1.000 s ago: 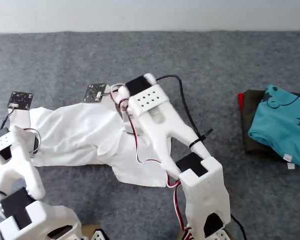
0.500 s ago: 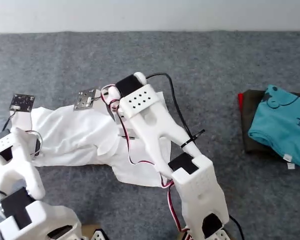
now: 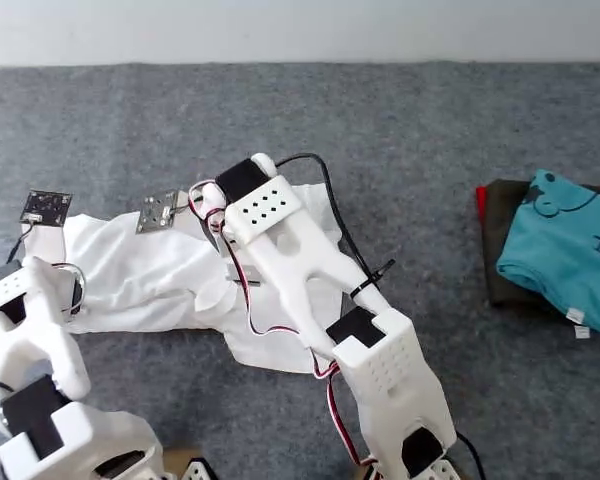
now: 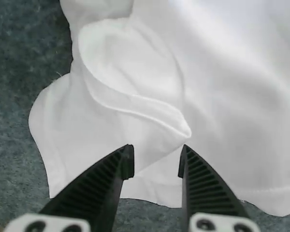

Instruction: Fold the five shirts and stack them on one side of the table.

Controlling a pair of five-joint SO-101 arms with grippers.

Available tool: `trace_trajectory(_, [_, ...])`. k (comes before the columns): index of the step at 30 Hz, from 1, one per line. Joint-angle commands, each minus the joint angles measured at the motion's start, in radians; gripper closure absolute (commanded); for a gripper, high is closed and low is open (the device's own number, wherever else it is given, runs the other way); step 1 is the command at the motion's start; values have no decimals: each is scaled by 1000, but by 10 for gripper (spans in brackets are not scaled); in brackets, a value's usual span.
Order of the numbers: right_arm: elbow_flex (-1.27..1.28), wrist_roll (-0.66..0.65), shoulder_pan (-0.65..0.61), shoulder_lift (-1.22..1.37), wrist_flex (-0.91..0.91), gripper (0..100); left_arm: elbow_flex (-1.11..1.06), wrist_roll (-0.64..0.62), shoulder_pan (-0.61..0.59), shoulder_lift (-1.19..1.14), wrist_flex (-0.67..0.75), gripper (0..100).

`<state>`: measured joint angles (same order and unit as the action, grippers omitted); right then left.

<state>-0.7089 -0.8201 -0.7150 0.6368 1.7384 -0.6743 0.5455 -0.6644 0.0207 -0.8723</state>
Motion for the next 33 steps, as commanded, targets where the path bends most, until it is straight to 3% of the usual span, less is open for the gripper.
trace_trajectory(1, [-69, 0, -13, -16, 2, 834, 4, -8, 8, 15, 8, 988])
trace_trajectory(16, [-75, 32, -4, 67, -36, 838, 4, -8, 8, 15, 8, 988])
trace_trajectory(22, [-75, 34, 5, 48, -39, 995, 2, -8, 8, 15, 8, 988])
trace_trajectory(33, [-75, 35, 53, 4, -13, 988, 2, -8, 8, 15, 5, 988])
